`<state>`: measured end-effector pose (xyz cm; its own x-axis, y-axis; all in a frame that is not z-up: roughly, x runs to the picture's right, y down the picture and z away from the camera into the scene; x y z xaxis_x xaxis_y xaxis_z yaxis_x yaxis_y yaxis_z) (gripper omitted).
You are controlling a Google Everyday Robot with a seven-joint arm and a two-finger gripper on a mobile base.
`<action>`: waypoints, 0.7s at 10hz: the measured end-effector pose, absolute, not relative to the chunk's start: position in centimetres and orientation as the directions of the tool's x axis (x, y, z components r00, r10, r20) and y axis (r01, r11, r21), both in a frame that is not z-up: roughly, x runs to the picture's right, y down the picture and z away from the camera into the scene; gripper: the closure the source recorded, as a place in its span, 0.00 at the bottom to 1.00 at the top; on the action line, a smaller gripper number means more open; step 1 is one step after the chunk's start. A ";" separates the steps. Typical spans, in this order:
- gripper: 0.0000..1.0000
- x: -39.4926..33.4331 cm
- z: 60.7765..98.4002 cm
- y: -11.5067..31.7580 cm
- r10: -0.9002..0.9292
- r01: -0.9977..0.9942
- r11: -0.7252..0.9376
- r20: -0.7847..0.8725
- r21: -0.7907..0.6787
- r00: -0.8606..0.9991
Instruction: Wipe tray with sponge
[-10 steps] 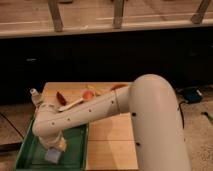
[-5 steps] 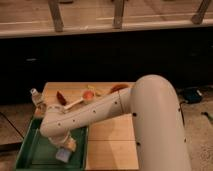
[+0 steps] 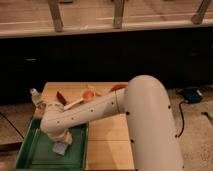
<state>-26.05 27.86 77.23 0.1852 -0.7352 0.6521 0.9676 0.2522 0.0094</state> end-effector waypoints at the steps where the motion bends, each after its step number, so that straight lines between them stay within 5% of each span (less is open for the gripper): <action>1: 1.00 -27.5 76.3 27.9 -0.740 0.965 0.253 0.655 0.061 0.153; 7: 1.00 -24.3 71.7 29.7 -0.739 0.974 0.226 0.655 0.022 0.157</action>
<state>-24.30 29.65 71.71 0.1567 -0.7393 0.6549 0.9739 0.2258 0.0220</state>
